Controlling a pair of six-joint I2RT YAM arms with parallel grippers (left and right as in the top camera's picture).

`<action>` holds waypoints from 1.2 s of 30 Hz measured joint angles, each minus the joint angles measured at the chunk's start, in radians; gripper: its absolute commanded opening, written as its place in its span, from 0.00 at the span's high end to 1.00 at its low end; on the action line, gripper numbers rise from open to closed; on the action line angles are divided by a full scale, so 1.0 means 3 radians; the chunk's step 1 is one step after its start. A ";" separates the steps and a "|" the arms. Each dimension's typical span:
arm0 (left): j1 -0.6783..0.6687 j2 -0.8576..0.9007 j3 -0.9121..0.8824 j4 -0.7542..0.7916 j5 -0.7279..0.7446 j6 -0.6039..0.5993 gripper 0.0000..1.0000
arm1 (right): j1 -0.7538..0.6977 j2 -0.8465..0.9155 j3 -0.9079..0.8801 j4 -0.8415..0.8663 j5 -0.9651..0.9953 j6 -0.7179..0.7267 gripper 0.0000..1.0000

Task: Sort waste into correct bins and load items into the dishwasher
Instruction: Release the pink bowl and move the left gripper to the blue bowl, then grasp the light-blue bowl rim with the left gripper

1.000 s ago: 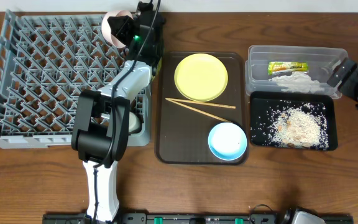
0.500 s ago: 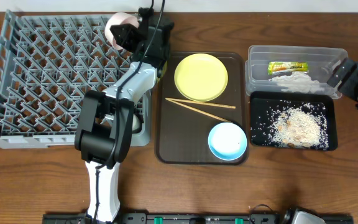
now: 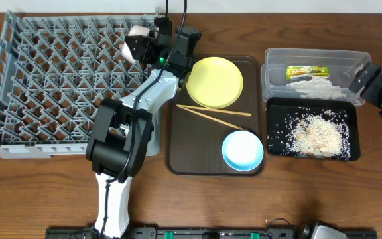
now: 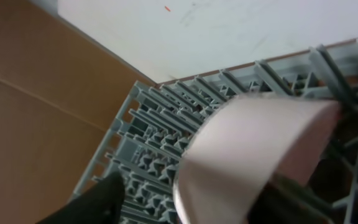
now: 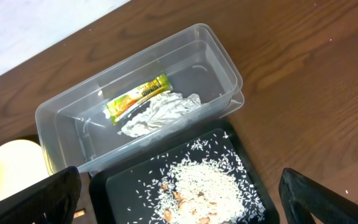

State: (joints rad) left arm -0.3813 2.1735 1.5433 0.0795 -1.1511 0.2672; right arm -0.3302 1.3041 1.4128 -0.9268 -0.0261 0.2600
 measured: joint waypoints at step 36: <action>-0.0772 -0.1417 0.0202 -0.3353 0.4306 -0.0974 0.36 | 0.0000 0.0000 0.0000 -0.0001 0.0000 0.0000 0.01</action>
State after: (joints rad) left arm -0.6128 1.7485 1.6039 -0.9264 0.1406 -0.0250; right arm -0.3302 1.3041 1.4128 -0.9272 -0.0261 0.2600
